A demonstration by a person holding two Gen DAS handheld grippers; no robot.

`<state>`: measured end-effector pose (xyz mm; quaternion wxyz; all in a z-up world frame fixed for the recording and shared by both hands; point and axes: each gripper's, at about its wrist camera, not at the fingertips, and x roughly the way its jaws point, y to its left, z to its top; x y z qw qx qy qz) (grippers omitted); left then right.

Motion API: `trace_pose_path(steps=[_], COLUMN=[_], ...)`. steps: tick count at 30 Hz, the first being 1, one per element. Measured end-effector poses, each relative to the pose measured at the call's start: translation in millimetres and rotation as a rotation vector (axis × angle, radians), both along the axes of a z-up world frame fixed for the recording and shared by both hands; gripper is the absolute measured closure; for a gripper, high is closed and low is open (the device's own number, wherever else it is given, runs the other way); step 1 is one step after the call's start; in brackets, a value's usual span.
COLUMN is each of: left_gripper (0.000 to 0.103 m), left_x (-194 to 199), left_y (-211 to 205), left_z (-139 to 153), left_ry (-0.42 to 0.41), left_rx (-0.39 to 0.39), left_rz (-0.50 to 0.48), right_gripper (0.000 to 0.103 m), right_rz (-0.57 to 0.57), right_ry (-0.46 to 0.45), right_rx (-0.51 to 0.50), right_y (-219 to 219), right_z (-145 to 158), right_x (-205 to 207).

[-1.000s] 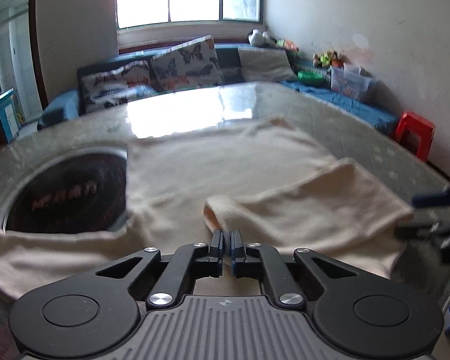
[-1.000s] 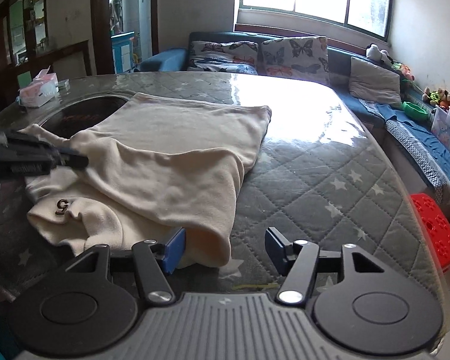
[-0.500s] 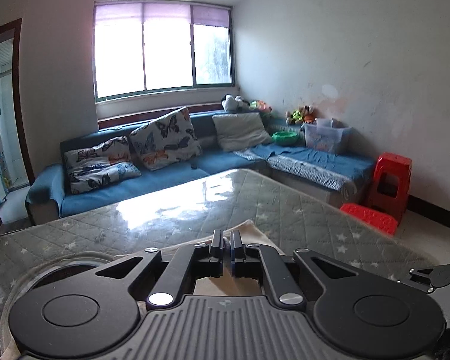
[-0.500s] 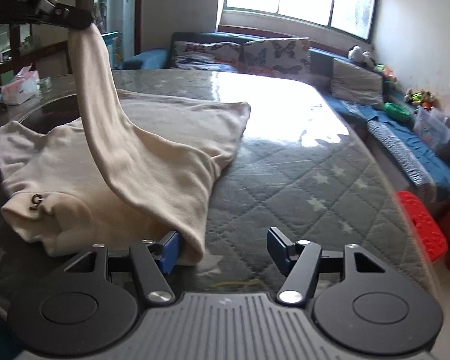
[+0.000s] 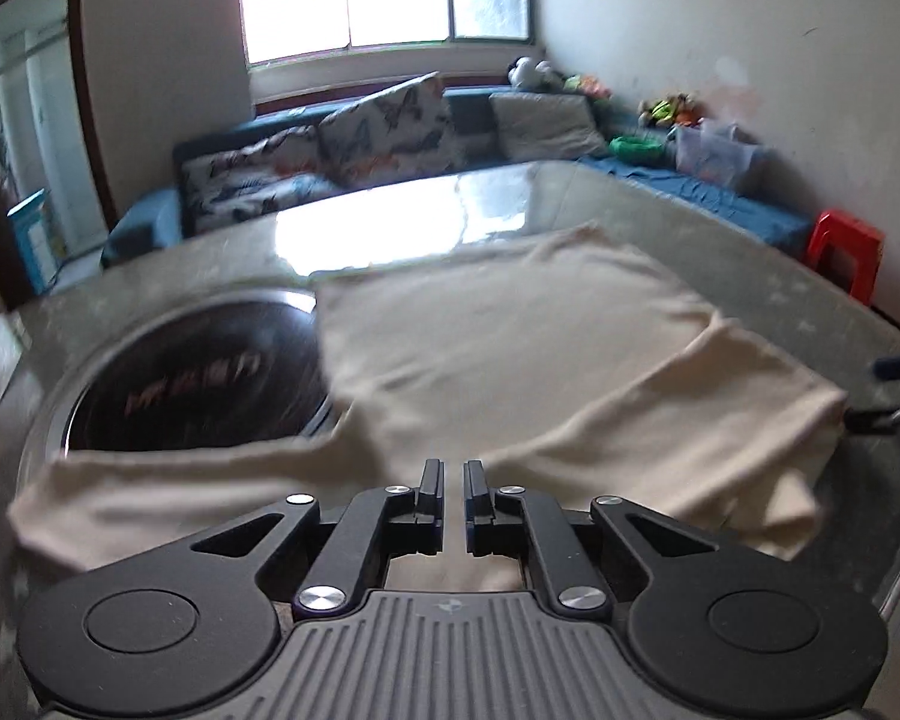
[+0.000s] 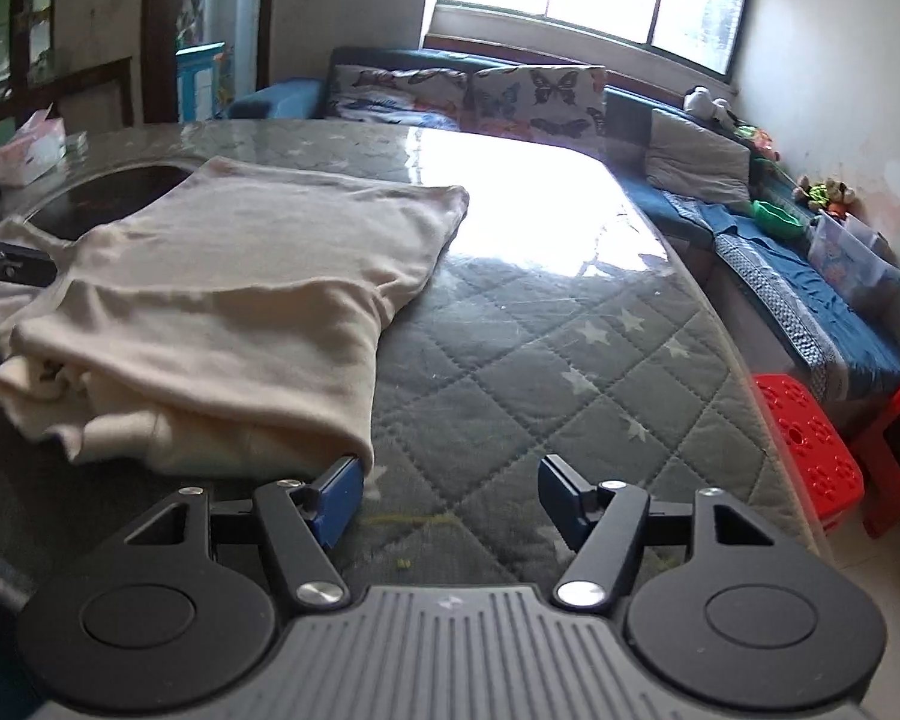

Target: Fold clothes

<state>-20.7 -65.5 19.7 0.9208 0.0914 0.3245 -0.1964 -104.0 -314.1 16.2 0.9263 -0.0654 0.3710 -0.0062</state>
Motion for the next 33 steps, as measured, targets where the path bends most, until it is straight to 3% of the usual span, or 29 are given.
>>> trace_pose_path(steps=[7, 13, 16, 19, 22, 26, 33], left_gripper=[0.087, 0.084, 0.076, 0.079, 0.093, 0.095, 0.091], left_x=[1.1, 7.2, 11.7, 15.2, 14.5, 13.2, 20.3], left_y=[3.0, -15.3, -23.9, -29.1, -31.9, -32.4, -30.0], left_z=[2.7, -0.6, -7.0, -13.2, -11.7, -2.5, -5.2], left_ry=[0.004, 0.01, 0.022, 0.026, 0.004, -0.047, -0.054], left_rx=[-0.029, -0.027, -0.008, 0.005, 0.016, 0.028, 0.05], left_rz=[0.008, -0.034, -0.058, -0.071, -0.078, -0.063, -0.025], right_gripper=[0.043, 0.054, 0.062, 0.072, 0.079, 0.093, 0.093], right_rz=[0.048, 0.118, 0.123, 0.121, 0.121, 0.099, 0.064], right_ry=[-0.033, -0.05, -0.048, -0.041, -0.034, -0.032, -0.045], right_rx=[0.033, 0.067, 0.103, 0.136, 0.157, 0.161, 0.128], right_y=[-3.8, 10.1, 11.3, 10.8, 10.5, 10.2, 10.5], right_z=[24.5, 24.3, 21.7, 17.8, 12.4, 2.9, -4.0], right_x=[-0.4, 36.6, 54.0, 67.5, 76.4, 82.1, 83.0])
